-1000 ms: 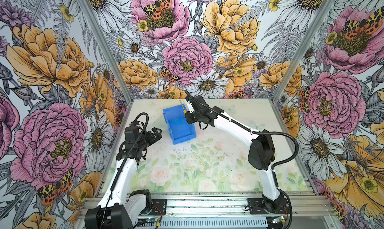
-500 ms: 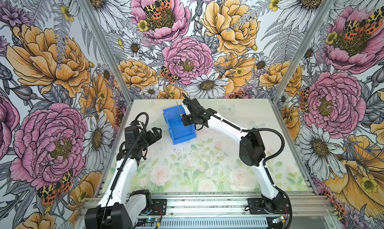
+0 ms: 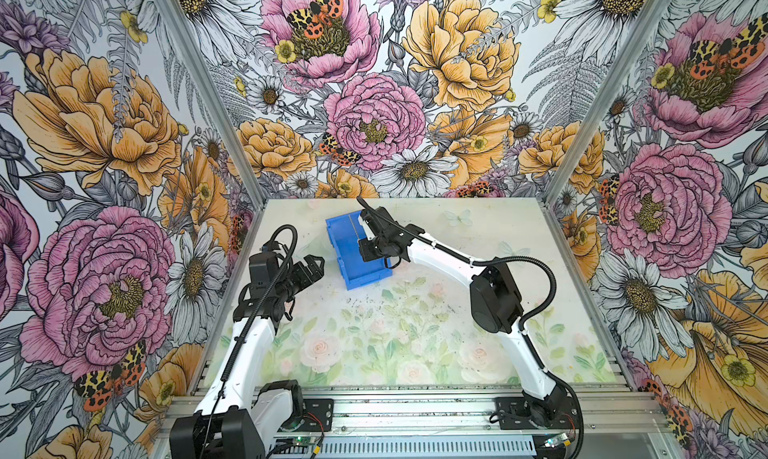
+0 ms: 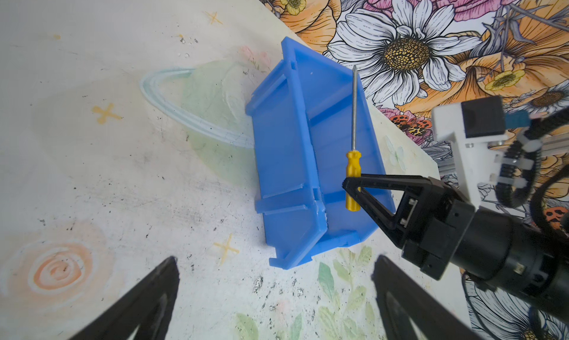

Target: Put the screwdriver in the bin

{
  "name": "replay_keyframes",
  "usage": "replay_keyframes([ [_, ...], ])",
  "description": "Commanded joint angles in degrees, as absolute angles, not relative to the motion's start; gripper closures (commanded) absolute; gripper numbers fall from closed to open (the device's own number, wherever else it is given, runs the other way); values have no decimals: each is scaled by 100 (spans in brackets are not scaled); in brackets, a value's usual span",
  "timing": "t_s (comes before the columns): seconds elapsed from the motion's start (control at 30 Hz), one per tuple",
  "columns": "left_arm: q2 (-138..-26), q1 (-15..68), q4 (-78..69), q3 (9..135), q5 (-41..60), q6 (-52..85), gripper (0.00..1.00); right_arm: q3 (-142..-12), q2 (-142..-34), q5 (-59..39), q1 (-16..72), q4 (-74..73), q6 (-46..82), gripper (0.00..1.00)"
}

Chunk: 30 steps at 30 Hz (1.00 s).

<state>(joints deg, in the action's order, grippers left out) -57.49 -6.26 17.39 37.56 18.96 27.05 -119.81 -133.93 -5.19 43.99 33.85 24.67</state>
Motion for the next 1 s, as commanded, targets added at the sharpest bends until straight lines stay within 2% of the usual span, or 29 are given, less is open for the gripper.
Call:
replay_keyframes([
  [0.0,-5808,-699,1530,3709,2036,2779,1,-12102,-13570,-449,4463,3281,2528,86],
  [0.47,-5857,-703,1371,3717,2060,2831,1,-12097,-13204,-113,4502,3275,2340,55],
  [0.5,-5862,-703,1363,3716,2052,2837,1,-12100,-13110,-53,4502,3278,2285,50],
  [0.57,-5867,-701,1315,3699,2029,2872,1,-12037,-12869,69,4503,3278,2144,33],
  [0.67,-5921,-711,1270,3700,1977,2964,1,-11804,-12418,407,4507,3265,1845,1],
  [0.8,-5998,-714,1221,3741,1751,3008,1,-11166,-11622,890,4425,3138,1498,1],
  [0.97,-6003,-723,1376,3764,1023,2630,1,-9661,-10344,1049,4009,2757,1713,0],
])
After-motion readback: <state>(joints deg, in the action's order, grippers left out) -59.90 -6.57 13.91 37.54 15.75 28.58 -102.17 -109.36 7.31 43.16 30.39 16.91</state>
